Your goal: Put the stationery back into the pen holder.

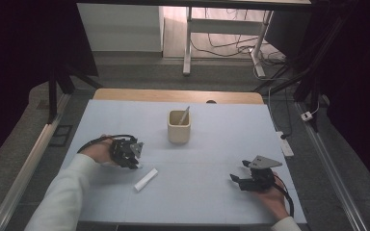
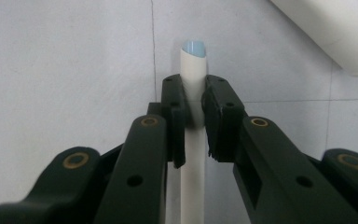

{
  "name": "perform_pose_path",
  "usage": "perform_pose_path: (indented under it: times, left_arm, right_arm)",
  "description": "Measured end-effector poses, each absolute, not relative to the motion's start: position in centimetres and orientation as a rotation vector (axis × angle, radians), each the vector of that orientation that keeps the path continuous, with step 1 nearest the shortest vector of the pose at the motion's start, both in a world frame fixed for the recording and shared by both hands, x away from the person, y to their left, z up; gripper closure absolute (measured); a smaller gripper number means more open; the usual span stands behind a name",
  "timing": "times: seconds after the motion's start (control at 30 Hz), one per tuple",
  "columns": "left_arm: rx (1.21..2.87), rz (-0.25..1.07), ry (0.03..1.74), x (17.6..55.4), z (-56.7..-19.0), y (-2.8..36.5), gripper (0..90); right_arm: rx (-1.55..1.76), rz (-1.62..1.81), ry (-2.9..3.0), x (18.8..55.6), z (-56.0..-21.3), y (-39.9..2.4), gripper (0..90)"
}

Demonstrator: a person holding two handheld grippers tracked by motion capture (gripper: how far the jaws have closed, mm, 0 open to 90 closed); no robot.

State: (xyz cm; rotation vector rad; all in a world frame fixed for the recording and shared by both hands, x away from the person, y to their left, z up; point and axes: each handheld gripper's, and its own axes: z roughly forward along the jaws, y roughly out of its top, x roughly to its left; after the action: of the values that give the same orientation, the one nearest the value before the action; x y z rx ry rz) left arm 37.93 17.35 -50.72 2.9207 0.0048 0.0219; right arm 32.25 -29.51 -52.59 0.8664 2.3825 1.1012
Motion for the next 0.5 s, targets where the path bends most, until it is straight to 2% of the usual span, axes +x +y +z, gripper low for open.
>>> perform_pose_path:
  times: [0.2,0.5]
  left_arm:
    - [2.946,0.061,-0.018,37.58,-50.61,16.98,78.2]
    - [2.923,0.092,0.058,37.7,-50.26,17.2,78.3]
  right_arm:
    - [0.865,1.101,2.381,32.23,-52.6,-29.49,23.6]
    - [0.867,1.105,2.383,32.26,-52.6,-29.52,23.5]
